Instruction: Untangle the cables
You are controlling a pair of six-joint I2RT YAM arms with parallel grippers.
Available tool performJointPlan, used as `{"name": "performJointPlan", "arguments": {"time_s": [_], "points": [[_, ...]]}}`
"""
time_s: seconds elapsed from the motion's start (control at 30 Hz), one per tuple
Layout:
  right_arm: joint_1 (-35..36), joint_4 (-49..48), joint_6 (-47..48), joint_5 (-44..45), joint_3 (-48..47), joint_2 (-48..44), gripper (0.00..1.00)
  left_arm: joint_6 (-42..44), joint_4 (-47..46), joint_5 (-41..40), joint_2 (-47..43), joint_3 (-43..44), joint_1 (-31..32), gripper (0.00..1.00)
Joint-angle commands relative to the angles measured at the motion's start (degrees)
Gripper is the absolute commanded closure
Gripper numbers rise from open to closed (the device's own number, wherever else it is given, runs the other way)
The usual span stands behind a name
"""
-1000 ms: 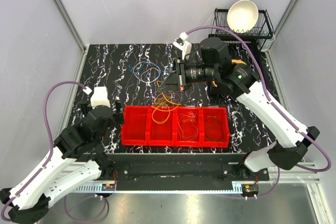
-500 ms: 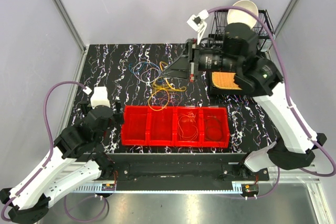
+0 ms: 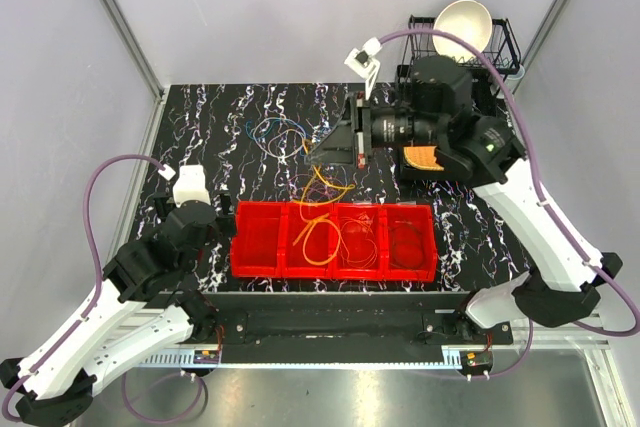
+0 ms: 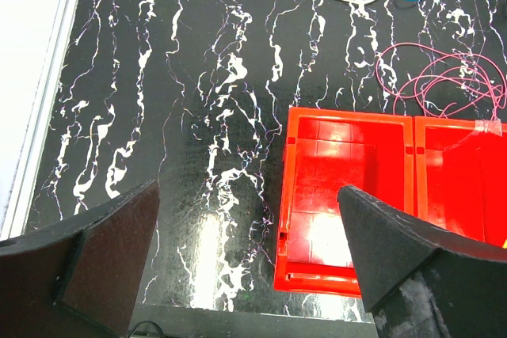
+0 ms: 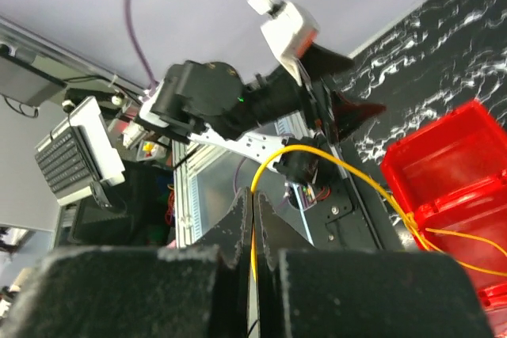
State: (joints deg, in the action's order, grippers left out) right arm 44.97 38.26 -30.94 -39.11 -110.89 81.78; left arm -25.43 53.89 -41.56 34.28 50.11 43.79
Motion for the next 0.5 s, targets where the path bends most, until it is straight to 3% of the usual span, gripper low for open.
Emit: {"name": "performJointPlan", "arguments": {"time_s": [0.0,0.2,0.47], "points": [[0.4,-4.4,-1.8,-0.7,8.8,-3.4,1.0,0.8,-2.5,0.9,0.3,-0.2,-0.3,0.01],[0.4,-9.7,-3.3,0.0,19.7,-4.1,1.0,0.8,-2.6,1.0,0.3,-0.2,-0.3,0.01],[0.3,-15.0,-4.7,-0.7,24.1,0.1,1.0,0.8,-2.6,0.9,-0.3,-0.2,-0.3,0.01]]}}
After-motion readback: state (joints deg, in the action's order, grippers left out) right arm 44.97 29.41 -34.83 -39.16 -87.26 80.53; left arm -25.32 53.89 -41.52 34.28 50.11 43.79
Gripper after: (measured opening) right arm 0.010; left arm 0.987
